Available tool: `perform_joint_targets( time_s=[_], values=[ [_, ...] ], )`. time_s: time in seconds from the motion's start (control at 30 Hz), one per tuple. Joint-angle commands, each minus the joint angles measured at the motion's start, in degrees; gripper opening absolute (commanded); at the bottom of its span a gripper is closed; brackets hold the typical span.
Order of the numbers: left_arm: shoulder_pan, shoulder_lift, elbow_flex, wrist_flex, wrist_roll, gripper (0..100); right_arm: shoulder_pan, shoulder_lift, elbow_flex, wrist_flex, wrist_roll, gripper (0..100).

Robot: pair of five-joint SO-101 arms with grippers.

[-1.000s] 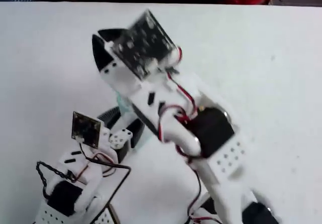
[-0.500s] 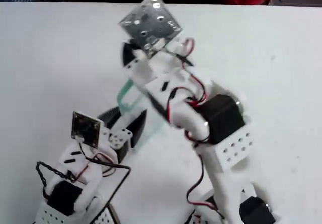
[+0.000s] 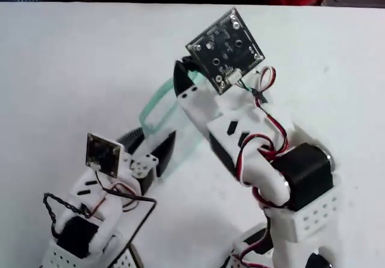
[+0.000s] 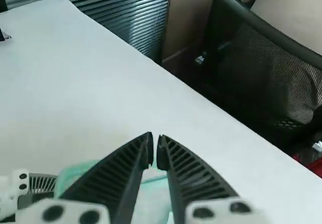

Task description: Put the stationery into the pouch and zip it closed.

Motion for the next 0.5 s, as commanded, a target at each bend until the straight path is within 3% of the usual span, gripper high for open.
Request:
perform_joint_targets(
  time_s=[0.0,0.23,0.33,0.47],
  values=[
    [-0.6,0.0,-1.6,0.3,0.5,18,4.3,-1.1,-1.1,3.3,0.6,1.8],
    [-1.8,0.0,-2.9,0.4,0.5,18,21.2,-1.0,3.3,5.9,0.0,1.9],
    [-6.2,0.0,-5.1,1.5,0.8,17,24.2,-0.9,12.3,4.4,0.0,2.0],
    [-1.1,0.0,-4.0,2.5,0.4,17,24.9,-1.1,28.6,-6.6,-1.7,1.9]
  ],
)
